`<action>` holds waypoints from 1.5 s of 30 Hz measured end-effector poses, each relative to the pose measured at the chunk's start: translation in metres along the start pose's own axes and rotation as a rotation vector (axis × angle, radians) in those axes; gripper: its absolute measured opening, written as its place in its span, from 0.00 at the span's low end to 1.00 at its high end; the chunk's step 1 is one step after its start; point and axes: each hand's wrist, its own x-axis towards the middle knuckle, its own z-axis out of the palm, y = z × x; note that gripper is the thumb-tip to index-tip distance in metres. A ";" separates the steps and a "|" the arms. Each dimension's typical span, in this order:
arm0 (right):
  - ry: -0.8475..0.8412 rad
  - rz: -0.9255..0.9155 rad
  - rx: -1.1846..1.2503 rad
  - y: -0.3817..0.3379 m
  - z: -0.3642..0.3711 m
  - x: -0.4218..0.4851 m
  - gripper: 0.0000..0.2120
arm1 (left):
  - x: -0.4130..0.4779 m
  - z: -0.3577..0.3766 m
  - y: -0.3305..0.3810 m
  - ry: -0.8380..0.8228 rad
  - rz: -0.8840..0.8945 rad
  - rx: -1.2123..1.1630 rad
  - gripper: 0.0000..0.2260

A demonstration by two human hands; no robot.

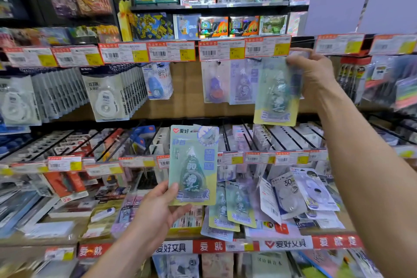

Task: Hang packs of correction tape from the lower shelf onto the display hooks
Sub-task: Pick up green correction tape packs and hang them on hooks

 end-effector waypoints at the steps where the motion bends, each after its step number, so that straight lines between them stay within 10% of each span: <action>1: -0.003 0.006 -0.003 0.001 -0.002 0.000 0.07 | 0.002 -0.001 0.000 0.002 -0.002 -0.003 0.06; 22: -0.118 0.006 -0.008 0.038 0.037 0.020 0.05 | 0.021 0.016 -0.004 -0.016 -0.032 0.006 0.09; 45: 0.162 0.069 -0.441 0.087 0.076 0.098 0.20 | 0.044 0.033 -0.001 -0.036 0.012 -0.056 0.10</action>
